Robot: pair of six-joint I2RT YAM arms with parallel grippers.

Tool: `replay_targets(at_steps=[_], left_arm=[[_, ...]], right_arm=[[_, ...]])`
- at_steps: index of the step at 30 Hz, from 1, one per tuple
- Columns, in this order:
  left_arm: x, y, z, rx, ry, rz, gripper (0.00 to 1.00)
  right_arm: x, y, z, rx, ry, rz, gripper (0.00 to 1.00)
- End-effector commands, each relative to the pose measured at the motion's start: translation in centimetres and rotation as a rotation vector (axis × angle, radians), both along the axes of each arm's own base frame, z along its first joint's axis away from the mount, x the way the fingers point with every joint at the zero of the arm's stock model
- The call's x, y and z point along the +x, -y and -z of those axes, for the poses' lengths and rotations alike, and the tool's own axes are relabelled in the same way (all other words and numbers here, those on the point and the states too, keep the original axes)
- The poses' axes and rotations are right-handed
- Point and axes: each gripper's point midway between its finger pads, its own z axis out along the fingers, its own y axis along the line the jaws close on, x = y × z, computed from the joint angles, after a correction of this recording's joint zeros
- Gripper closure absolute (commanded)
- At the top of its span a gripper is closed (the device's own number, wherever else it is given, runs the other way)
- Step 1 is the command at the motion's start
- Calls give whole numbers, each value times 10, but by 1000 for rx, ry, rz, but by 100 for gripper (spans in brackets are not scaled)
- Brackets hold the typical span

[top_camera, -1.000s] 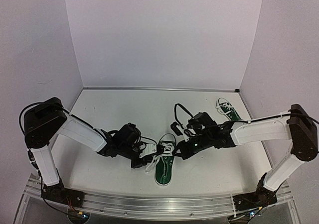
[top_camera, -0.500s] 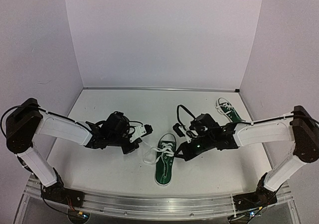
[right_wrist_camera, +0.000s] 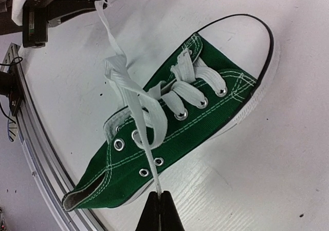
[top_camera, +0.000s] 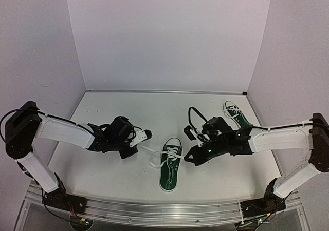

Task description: Tie the shoes

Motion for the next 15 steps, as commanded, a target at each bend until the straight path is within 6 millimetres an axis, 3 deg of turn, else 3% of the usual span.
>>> replay_targets(at_steps=[1,7,15], left_arm=[[26,-11,-48,-73,102,-127,100],[32,-27,-69,-142,68,-290,100],[14,-31,-66,-252,-82,-410,100]], right_arm=[[0,23,-24,2,44,99,100],[-13,60,-32,31,5,251,100],[-39,130,-24,55,-81,539,100]])
